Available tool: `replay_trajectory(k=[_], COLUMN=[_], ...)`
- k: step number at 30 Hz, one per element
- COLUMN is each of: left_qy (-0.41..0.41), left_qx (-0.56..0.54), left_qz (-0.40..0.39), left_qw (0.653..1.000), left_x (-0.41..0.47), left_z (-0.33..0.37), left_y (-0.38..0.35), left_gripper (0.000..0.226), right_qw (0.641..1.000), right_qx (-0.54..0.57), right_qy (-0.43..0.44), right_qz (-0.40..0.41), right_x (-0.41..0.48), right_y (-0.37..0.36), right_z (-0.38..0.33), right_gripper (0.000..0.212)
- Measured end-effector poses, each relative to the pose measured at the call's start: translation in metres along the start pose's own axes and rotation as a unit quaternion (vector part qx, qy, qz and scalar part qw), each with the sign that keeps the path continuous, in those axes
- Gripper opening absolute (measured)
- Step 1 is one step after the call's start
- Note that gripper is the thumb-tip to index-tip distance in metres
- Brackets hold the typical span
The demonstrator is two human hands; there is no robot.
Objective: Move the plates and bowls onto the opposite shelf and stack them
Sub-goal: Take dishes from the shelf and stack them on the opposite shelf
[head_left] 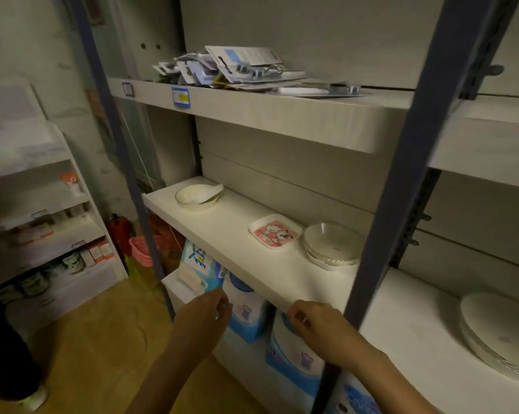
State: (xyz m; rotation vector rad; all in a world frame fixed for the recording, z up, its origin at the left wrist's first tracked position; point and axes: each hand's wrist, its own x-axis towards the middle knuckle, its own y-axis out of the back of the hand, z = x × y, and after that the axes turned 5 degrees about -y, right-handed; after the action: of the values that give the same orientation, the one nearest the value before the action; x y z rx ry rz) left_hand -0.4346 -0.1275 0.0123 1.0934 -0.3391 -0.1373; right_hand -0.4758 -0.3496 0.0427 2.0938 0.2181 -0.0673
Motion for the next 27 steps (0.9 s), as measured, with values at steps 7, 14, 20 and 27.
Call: replay_trajectory(k=[7, 14, 20, 27], left_qy=[-0.063, -0.092, -0.13, -0.208], left_qx=[0.017, -0.038, -0.056, -0.058], left_qz=[-0.029, -0.071, -0.094, -0.129], left_qw=[0.997, 0.992, 0.985, 0.968], left_x=[0.095, 0.177, 0.246, 0.312], left_z=[-0.059, -0.098, -0.137, -0.189], left_y=[0.017, 0.025, 0.022, 0.033], left_gripper=[0.023, 0.016, 0.012, 0.009], right_qw=[0.997, 0.985, 0.954, 0.874], right_qx=[-0.005, -0.001, 0.024, 0.123], right_qy=[-0.066, -0.167, -0.292, -0.455], right_qz=[0.035, 0.05, 0.068, 0.122], right_x=[0.098, 0.148, 0.187, 0.258], right_y=[0.005, -0.004, -0.018, -0.027], right_z=[-0.017, -0.012, -0.009, -0.012], right_gripper=[0.026, 0.026, 0.026, 0.039])
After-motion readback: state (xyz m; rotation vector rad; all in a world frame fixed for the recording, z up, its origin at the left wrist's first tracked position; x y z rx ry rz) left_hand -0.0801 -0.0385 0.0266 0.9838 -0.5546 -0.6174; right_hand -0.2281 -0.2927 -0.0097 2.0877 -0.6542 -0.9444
